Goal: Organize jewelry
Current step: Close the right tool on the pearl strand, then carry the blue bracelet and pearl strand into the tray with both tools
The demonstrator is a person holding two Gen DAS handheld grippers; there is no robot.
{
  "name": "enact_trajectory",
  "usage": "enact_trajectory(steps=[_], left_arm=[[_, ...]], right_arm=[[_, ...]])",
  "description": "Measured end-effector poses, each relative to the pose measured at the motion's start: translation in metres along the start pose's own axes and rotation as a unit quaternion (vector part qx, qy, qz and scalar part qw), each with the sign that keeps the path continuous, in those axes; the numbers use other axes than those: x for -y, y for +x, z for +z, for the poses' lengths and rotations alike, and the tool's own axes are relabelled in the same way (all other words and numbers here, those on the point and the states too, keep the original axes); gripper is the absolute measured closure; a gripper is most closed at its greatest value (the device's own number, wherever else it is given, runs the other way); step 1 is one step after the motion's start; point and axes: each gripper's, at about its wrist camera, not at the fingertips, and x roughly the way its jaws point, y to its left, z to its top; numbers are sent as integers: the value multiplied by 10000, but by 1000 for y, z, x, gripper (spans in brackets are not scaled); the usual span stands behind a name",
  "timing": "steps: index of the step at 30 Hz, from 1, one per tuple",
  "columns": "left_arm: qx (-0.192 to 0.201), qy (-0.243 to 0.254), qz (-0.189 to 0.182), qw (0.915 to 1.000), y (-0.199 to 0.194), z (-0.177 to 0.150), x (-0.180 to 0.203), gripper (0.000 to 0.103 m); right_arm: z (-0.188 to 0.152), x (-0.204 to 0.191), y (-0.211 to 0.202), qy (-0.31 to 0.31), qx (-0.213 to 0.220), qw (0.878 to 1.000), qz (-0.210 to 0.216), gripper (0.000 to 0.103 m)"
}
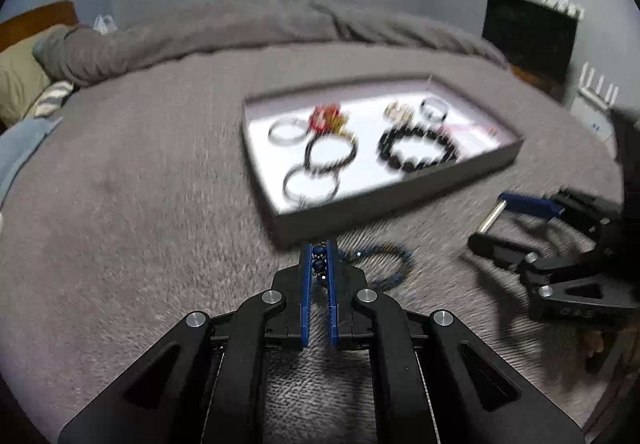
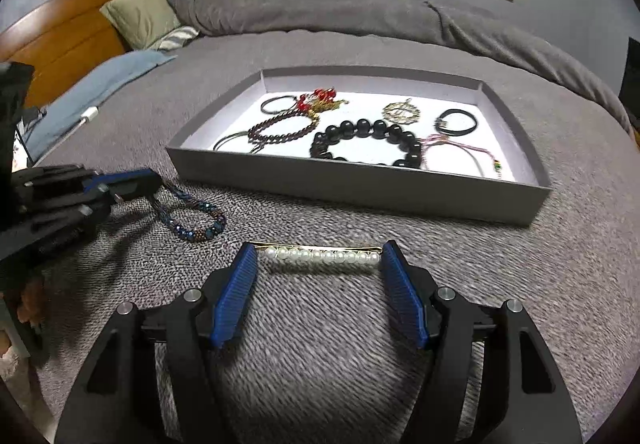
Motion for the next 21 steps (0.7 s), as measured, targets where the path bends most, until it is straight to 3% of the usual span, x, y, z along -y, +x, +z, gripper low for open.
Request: enact_trajectory(steps=[4,10,16,21], left_arm=[[471,51,11,9989,-27,19,3,95],[754,12,94,9971,-29,57,0,95],[689,74,-337,9970,2,87,16,95],[362,102,-815,9960,38,88,31,95]], right_arm=[[7,11,-18,136,201,9997,38,39],[21,38,-29,254,464,9984,-175,39],[42,83,-25,584,606,9954,-457,39],[60,106,-5,731,488,9947,-530,39]])
